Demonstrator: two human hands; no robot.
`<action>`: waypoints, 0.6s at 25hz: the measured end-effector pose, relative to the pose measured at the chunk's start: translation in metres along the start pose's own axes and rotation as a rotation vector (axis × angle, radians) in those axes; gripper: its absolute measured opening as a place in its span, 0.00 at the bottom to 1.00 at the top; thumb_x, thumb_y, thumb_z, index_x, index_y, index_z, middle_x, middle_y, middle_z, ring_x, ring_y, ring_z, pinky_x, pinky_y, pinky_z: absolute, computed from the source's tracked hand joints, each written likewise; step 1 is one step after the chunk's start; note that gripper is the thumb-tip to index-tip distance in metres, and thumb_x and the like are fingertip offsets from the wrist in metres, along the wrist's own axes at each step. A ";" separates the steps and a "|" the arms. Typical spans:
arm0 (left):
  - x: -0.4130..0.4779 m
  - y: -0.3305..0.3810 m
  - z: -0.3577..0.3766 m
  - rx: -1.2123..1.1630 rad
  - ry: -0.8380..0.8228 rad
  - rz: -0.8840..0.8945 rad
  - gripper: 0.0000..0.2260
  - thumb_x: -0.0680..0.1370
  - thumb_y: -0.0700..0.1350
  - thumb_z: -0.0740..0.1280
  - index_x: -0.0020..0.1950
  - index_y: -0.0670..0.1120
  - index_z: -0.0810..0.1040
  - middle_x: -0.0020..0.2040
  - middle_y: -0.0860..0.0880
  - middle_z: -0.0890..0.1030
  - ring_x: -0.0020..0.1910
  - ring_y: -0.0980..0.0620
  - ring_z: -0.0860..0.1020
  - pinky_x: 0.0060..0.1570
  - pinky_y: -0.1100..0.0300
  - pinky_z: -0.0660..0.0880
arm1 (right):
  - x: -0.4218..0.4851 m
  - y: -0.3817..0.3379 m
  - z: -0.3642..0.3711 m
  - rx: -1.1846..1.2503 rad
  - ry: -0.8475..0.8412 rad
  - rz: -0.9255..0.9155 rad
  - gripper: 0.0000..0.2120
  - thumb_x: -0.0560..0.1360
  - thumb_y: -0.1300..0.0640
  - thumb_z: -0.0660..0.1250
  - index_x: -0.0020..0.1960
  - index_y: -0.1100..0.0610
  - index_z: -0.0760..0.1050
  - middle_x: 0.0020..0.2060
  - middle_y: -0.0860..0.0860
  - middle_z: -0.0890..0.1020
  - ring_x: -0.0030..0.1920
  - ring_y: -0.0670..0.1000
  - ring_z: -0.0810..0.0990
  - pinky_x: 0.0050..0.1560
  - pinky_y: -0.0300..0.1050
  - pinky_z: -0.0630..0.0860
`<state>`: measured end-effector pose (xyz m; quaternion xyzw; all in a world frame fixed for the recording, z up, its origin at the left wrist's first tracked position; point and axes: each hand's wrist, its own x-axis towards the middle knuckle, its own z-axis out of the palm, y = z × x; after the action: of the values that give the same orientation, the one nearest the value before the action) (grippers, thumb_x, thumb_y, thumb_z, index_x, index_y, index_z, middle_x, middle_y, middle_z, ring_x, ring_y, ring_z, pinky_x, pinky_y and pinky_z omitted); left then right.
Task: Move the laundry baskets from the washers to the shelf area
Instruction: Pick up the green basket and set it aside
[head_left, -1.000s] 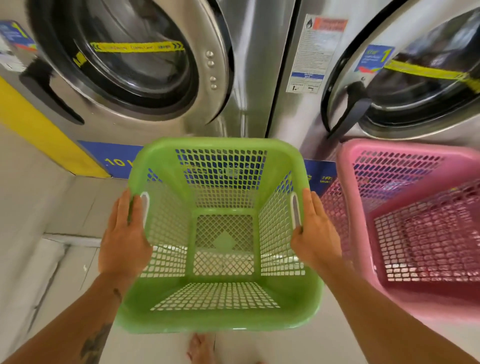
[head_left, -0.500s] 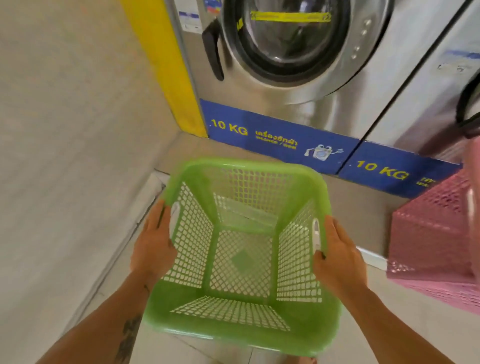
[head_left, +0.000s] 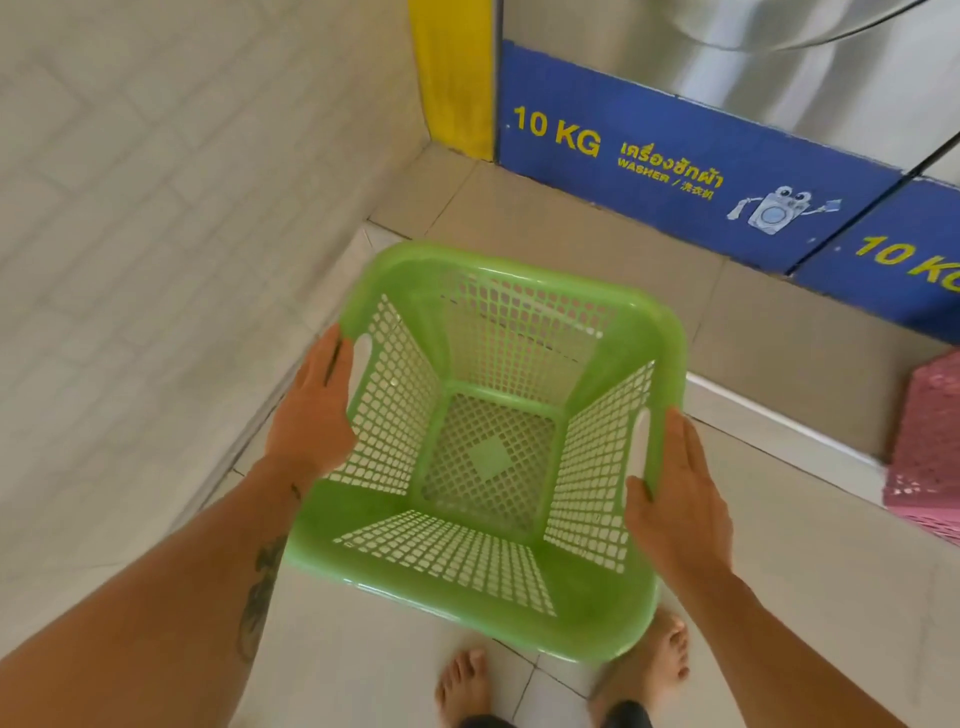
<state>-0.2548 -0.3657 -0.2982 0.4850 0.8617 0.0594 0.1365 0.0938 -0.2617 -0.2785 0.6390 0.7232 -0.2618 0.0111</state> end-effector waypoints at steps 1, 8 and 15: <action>-0.001 -0.002 -0.003 0.002 -0.029 0.002 0.42 0.69 0.29 0.62 0.80 0.46 0.49 0.81 0.53 0.44 0.79 0.48 0.52 0.72 0.53 0.64 | -0.002 0.000 0.001 -0.006 -0.010 0.006 0.40 0.74 0.56 0.65 0.78 0.51 0.44 0.79 0.48 0.53 0.62 0.64 0.76 0.53 0.60 0.77; -0.006 0.045 -0.063 0.100 -0.200 -0.053 0.34 0.70 0.39 0.64 0.76 0.46 0.63 0.78 0.46 0.60 0.77 0.46 0.57 0.75 0.48 0.58 | -0.026 -0.008 -0.060 -0.038 -0.192 -0.026 0.38 0.75 0.50 0.61 0.79 0.46 0.44 0.79 0.48 0.50 0.75 0.58 0.62 0.70 0.57 0.67; -0.037 0.203 -0.150 -0.207 -0.228 0.212 0.23 0.78 0.42 0.62 0.73 0.47 0.68 0.73 0.47 0.69 0.70 0.48 0.70 0.67 0.55 0.67 | -0.080 0.042 -0.186 0.049 -0.129 0.037 0.30 0.80 0.49 0.59 0.79 0.49 0.52 0.78 0.47 0.57 0.75 0.50 0.61 0.75 0.48 0.59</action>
<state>-0.1138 -0.2864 -0.1001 0.5600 0.7741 0.1066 0.2754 0.2066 -0.2603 -0.1048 0.6341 0.7024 -0.3199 0.0469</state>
